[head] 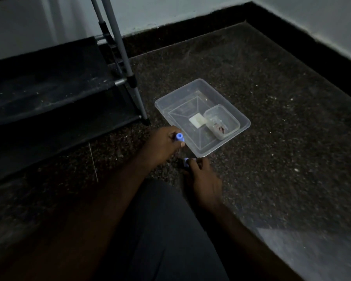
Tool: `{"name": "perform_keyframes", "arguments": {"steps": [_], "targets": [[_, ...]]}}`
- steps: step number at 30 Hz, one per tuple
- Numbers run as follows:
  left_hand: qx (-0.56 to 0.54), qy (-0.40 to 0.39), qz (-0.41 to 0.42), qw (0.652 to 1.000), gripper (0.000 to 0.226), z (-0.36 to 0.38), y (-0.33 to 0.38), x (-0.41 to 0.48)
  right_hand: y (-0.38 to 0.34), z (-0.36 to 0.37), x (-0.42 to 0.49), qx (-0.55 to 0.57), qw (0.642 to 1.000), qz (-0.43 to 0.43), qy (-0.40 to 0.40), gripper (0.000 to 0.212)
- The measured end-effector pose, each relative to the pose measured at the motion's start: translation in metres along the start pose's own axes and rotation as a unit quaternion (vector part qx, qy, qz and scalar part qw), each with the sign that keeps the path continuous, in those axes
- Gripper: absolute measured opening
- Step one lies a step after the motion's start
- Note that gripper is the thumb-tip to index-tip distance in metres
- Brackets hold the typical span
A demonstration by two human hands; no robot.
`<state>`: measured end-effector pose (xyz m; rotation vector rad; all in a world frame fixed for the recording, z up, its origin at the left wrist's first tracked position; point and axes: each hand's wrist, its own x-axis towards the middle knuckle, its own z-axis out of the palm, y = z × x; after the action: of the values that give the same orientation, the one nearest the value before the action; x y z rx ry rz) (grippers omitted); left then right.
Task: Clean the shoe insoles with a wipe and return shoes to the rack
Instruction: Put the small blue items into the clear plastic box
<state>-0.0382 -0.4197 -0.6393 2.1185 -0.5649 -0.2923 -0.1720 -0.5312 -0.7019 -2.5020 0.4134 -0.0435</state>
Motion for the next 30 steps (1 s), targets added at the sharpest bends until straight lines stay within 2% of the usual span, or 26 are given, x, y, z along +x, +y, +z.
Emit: {"name": "perform_keyframes", "arguments": {"steps": [2, 5, 9, 11, 13, 15, 17, 20, 24, 27, 30], "targets": [[-0.022, 0.02, -0.016, 0.999, 0.012, 0.001, -0.003, 0.004, -0.001, 0.0, 0.0, 0.013, 1.0, 0.009, -0.004, 0.025], [-0.033, 0.038, -0.027, 0.998, 0.017, 0.003, -0.004, 0.014, 0.002, 0.001, 0.001, -0.041, 0.998, -0.041, 0.007, 0.025], [0.011, 0.06, 0.009, 0.998, 0.015, 0.003, 0.001, 0.034, 0.006, -0.004, 0.001, 0.02, 0.998, -0.054, -0.011, 0.014], [0.052, 0.043, 0.028, 0.997, 0.016, 0.005, 0.001, 0.045, 0.001, -0.013, 0.0, 0.102, 0.99, -0.086, 0.05, 0.014], [0.123, 0.01, 0.021, 0.992, 0.018, 0.009, -0.005, 0.055, -0.008, -0.029, 0.009, 0.175, 0.968, -0.092, 0.153, 0.013], [0.174, -0.014, -0.001, 0.985, 0.02, 0.013, -0.01, 0.059, -0.012, -0.044, 0.031, 0.203, 0.958, -0.076, 0.187, 0.015], [0.186, -0.021, -0.007, 0.982, 0.022, 0.016, -0.01, 0.06, -0.009, -0.051, 0.054, 0.175, 0.973, -0.058, 0.135, 0.021], [0.207, -0.027, -0.009, 0.978, 0.027, 0.017, -0.006, 0.056, -0.002, -0.05, 0.065, 0.057, 0.997, -0.044, 0.03, 0.021], [0.136, -0.027, 0.005, 0.99, 0.023, 0.012, -0.009, 0.039, 0.007, -0.054, 0.044, 0.034, 0.999, -0.03, 0.008, 0.016], [0.071, 0.044, 0.009, 0.996, 0.018, 0.002, -0.017, 0.03, 0.009, -0.061, 0.032, 0.024, 0.999, -0.016, -0.023, 0.019], [0.091, 0.095, -0.02, 0.991, 0.015, -0.004, -0.028, 0.034, 0.0, -0.07, 0.046, 0.034, 0.999, -0.031, -0.012, 0.02]]}}
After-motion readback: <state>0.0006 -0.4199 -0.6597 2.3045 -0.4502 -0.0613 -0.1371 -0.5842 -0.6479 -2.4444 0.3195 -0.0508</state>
